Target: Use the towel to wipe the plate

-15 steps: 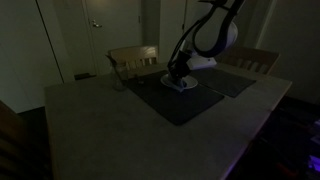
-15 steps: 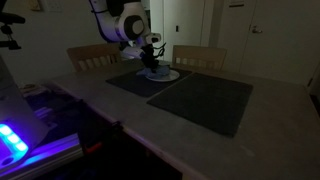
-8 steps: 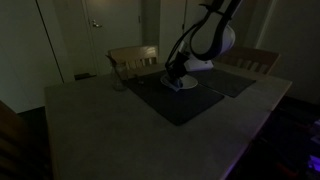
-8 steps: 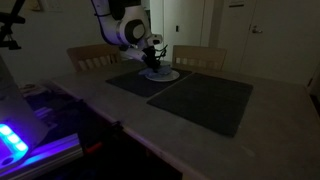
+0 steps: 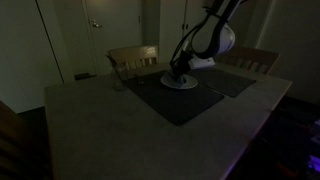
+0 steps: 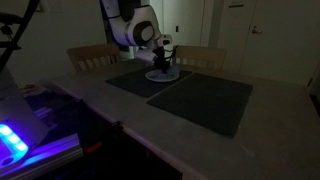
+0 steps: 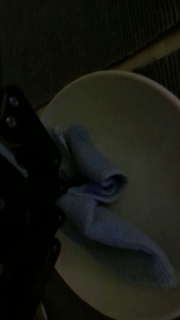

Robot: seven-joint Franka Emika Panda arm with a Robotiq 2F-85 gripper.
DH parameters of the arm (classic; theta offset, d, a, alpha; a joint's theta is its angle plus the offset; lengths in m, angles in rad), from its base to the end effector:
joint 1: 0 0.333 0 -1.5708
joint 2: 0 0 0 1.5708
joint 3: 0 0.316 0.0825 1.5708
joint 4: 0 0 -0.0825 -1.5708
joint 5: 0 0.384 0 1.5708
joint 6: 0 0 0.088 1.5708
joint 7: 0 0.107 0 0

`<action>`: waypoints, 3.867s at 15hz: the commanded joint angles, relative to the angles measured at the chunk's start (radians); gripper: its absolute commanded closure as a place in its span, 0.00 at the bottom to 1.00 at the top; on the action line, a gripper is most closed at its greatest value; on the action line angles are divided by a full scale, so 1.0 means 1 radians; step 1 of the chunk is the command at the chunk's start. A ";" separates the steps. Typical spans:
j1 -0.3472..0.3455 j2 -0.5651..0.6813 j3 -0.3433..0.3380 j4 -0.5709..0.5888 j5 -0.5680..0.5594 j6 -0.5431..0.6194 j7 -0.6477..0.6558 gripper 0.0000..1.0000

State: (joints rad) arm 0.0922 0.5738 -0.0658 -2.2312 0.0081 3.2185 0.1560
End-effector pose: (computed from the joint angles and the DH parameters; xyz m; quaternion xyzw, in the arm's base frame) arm 0.5691 0.0139 0.1565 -0.9767 0.0586 -0.2065 0.0030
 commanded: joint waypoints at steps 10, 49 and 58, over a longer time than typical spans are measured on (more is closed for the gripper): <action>-0.085 -0.068 0.013 -0.149 0.032 -0.012 -0.049 0.98; -0.121 0.022 0.073 0.010 -0.004 -0.009 -0.154 0.98; 0.013 -0.117 0.066 -0.161 0.017 -0.018 -0.097 0.98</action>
State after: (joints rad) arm 0.0394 0.5118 0.0087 -2.3325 0.0137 3.2151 0.0425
